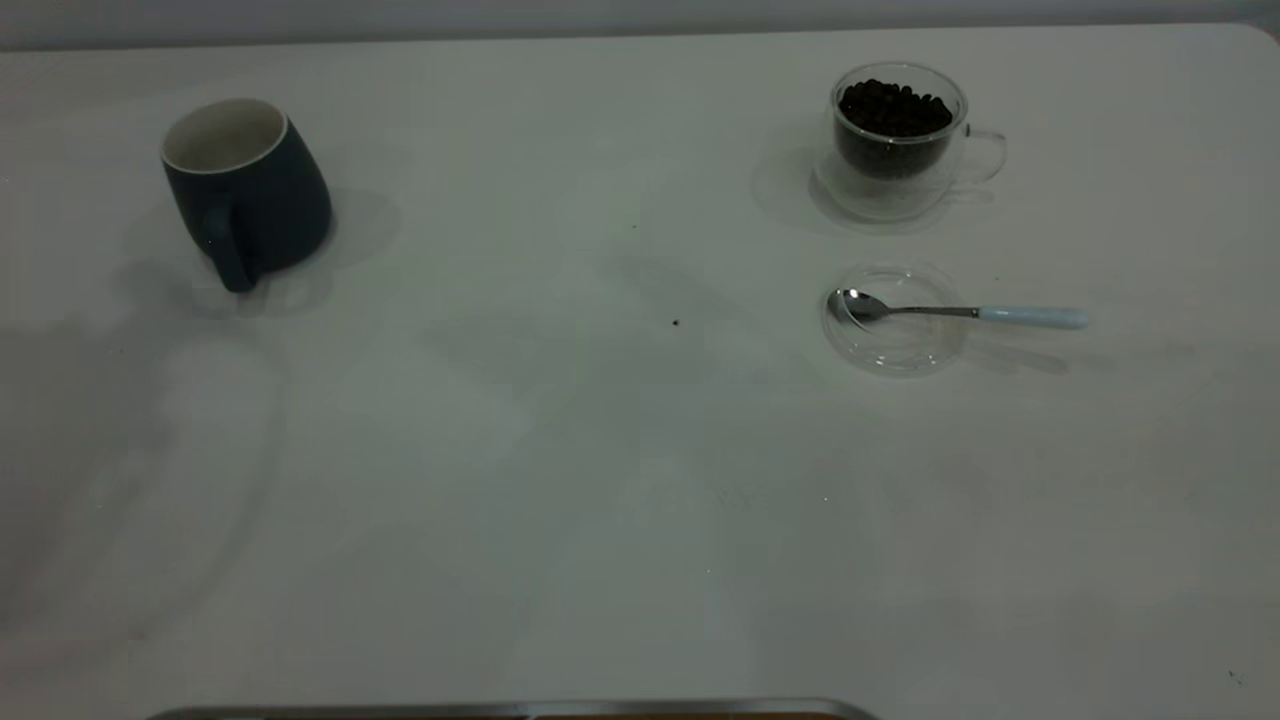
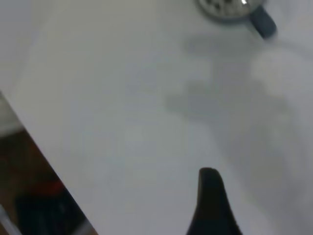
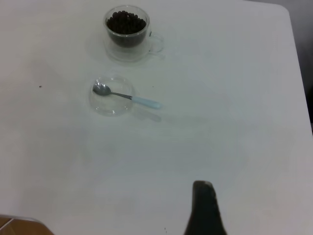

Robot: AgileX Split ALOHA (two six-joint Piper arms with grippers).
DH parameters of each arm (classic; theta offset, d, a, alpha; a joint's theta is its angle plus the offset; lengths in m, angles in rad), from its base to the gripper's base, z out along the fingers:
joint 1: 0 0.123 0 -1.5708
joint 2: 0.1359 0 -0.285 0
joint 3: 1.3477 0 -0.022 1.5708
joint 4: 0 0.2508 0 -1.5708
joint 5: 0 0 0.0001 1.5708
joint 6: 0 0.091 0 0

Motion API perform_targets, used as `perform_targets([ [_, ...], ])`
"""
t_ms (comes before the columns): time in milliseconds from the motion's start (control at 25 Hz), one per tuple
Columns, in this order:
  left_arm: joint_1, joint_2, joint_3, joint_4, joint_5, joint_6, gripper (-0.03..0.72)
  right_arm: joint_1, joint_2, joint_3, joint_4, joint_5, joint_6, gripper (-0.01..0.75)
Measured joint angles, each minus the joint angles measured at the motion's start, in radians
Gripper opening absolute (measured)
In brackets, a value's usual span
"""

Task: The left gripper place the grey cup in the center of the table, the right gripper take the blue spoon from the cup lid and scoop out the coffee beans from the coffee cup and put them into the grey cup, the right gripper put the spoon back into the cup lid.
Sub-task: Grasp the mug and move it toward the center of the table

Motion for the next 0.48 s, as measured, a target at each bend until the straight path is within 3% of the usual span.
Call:
perform_targets([
  [120, 0.0, 0.109, -0.058, 0.043, -0.048, 0.055, 0.588, 0.0, 0.0, 0.0, 0.0, 0.0, 0.0, 0.588],
  [480, -0.035, 0.388, -0.121, 0.325, -0.051, 0.15, 0.588, 0.0, 0.0, 0.0, 0.0, 0.0, 0.0, 0.588],
])
